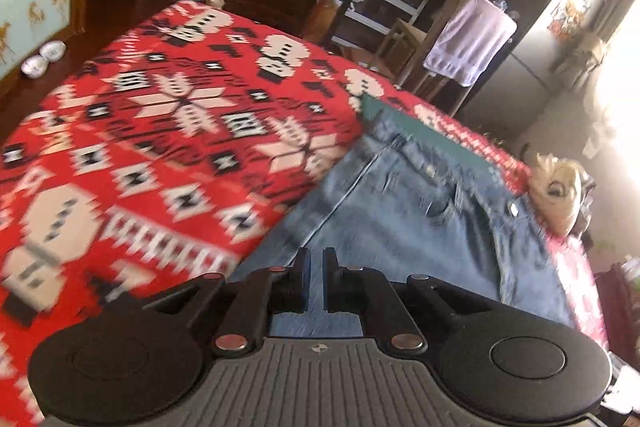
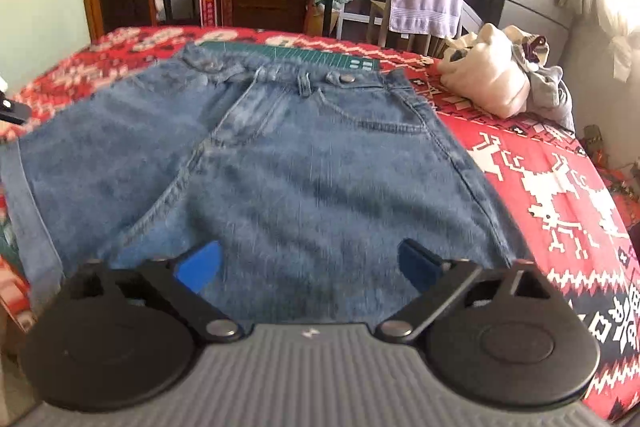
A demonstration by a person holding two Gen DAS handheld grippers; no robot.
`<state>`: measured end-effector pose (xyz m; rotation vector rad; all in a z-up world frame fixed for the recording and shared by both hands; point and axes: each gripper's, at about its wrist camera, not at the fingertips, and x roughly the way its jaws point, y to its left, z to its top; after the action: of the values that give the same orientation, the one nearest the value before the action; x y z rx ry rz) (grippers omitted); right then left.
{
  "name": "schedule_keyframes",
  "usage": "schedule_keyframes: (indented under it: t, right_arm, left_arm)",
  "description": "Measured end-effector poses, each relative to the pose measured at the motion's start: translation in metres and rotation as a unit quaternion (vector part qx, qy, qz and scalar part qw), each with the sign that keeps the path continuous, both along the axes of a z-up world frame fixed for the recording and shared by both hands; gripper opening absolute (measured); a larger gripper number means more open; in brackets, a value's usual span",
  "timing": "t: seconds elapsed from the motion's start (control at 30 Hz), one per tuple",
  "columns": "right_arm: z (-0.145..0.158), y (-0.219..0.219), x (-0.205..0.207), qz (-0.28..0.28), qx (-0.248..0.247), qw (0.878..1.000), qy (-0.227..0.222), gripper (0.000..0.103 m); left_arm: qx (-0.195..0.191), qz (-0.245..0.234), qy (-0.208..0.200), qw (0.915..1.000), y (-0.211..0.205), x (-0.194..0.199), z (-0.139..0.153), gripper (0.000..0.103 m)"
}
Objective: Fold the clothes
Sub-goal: 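Lift the left tool away from the shorts while the right tool hovers over the hem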
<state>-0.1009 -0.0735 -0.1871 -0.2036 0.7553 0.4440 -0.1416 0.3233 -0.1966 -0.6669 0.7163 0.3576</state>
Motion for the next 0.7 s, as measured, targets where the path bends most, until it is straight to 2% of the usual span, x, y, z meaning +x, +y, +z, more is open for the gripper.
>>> schedule_keyframes:
  t: [0.07,0.13,0.2,0.3,0.47,0.63,0.7]
  right_arm:
    - [0.003,-0.008,0.014,-0.024,0.021,0.999,0.023,0.07]
    - [0.003,-0.019,0.027,-0.056,0.04,0.997,0.044,0.052]
    - [0.003,-0.028,0.035,-0.079,0.054,0.994,0.057,0.041]
    - [0.002,-0.039,0.04,-0.098,0.062,0.991,0.067,0.04]
    - [0.003,-0.038,0.04,-0.091,0.049,0.993,0.061,0.04]
    - [0.001,-0.031,0.042,-0.085,0.043,0.994,0.06,0.04]
    - [0.0,-0.03,0.042,-0.085,0.043,0.994,0.061,0.04]
  left_arm:
    - [-0.025,0.008,-0.004,0.9997,0.011,0.015,-0.005,0.004]
    - [-0.046,0.015,-0.003,0.9988,0.021,0.028,-0.012,0.004]
    - [-0.061,0.02,0.011,0.9978,0.027,0.037,-0.021,0.004]
    - [-0.058,0.019,0.023,0.9978,0.028,0.036,-0.029,0.004]
    - [-0.075,0.036,0.019,0.9964,0.033,0.007,-0.034,0.003]
    - [-0.036,0.03,0.039,0.9981,0.025,-0.019,-0.029,0.003]
    - [-0.042,0.029,0.036,0.998,0.025,-0.029,-0.03,0.003]
